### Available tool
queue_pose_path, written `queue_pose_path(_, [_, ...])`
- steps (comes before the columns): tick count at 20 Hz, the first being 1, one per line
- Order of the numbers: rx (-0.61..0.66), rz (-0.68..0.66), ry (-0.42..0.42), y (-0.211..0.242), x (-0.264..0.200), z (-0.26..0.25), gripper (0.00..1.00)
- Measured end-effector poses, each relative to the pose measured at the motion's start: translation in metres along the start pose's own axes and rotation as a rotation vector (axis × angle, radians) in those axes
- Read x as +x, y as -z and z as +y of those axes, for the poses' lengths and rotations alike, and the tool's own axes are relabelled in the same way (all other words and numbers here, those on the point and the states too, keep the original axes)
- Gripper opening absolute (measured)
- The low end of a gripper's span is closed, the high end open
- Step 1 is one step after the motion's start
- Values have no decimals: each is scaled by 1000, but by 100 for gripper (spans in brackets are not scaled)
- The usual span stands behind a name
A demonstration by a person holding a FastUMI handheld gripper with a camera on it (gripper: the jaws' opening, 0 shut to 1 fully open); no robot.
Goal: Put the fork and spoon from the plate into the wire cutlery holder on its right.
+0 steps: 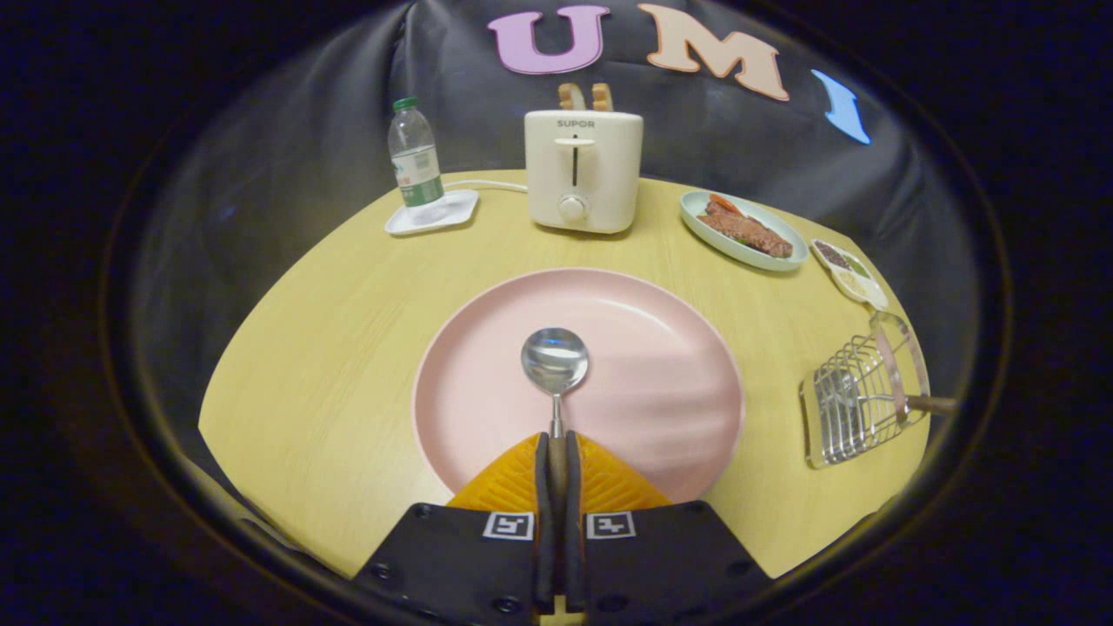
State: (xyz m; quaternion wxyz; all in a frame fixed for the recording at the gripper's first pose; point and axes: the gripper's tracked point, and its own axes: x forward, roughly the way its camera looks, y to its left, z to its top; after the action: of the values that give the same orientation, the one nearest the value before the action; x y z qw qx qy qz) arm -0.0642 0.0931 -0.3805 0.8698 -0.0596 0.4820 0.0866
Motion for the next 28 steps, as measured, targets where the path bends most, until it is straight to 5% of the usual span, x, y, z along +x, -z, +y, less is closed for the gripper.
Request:
queue_pose_path(11, [-73,77,18,-22,-61,-92,8])
queue_pose_path(28, [29,191,45,-17,-115,-230,8])
